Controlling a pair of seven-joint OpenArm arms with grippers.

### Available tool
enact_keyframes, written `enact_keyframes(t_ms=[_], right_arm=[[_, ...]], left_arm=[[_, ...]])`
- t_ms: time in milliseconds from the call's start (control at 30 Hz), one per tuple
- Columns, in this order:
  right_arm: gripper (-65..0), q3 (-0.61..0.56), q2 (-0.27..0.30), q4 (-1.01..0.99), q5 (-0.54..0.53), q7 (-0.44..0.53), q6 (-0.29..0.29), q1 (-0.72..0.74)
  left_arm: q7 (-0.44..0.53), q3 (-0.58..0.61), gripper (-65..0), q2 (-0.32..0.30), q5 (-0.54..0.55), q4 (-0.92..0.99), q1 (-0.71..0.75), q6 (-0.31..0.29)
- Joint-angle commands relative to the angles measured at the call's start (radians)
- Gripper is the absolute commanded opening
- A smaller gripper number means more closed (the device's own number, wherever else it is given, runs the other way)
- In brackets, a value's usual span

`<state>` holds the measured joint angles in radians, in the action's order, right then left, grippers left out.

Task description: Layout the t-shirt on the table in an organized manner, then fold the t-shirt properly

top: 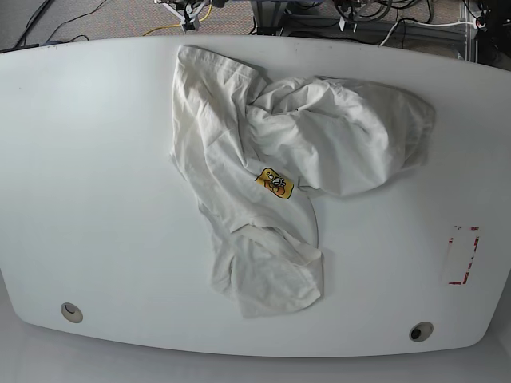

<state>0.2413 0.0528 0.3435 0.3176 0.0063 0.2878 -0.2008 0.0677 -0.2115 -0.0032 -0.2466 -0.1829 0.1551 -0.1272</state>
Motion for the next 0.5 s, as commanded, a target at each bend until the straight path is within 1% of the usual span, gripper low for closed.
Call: enact_keyframes(t_ms=[0,267,400,467], right_arm=[[-54.3,0.001,0.005,0.006,0.000,-0.001,0.000,-0.002],[-54.4,0.001,0.003,0.002,0.004,-0.001,0.001,-0.004],[-54.4,0.000,0.003,0.002,0.005,-0.001,0.001,-0.002],[-54.2,0.001,0.003,0.005,0.003,-0.001,0.001,-0.004]], left_arm=[[0.001,0.007,-64.3,-0.009,-0.002,0.010,0.012,-0.009],[0.003,0.009,-64.1,-0.017,-0.004,0.011,0.014,-0.013],[0.003,0.007,-64.5,-0.021,-0.002,0.012,0.016,-0.030],[0.012,0.006,-64.8,-0.016,0.000,0.014,0.015,-0.048]])
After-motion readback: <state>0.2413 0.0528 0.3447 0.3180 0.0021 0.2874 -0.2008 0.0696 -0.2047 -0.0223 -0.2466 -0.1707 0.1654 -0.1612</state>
